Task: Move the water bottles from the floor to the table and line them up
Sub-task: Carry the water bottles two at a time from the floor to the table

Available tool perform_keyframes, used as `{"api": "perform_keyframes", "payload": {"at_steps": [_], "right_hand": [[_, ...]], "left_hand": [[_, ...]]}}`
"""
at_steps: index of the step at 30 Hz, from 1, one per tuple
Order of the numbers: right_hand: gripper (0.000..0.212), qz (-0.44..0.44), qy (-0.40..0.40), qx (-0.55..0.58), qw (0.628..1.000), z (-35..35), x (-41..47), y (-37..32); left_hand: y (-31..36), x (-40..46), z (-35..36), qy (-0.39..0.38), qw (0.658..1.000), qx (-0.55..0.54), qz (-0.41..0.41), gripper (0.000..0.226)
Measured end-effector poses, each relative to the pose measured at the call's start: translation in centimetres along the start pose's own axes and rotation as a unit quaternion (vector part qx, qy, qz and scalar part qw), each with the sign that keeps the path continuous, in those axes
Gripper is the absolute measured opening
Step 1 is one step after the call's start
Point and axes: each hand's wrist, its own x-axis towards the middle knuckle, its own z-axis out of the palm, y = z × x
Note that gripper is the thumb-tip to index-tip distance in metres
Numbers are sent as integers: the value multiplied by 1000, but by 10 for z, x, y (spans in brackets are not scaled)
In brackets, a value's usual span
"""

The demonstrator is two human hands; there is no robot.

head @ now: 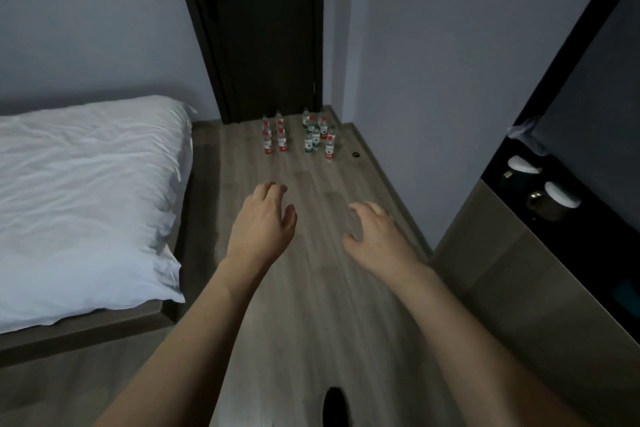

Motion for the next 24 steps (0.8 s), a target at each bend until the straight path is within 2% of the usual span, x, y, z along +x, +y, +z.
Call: {"api": "perform_keyframes", "payload": {"at_steps": [12, 19, 24], "right_hand": [[54, -26, -8, 12, 1000, 2, 188, 8], [55, -17, -9, 1, 1000, 22, 301, 0], [55, -14, 3, 11, 1000, 28, 393, -25]], "left_hand": [[-40, 170, 33, -8, 999, 13, -29, 41], [-88, 269, 57, -22, 999, 4, -25, 43], [-132, 366, 51, -3, 1000, -4, -12, 44]]}}
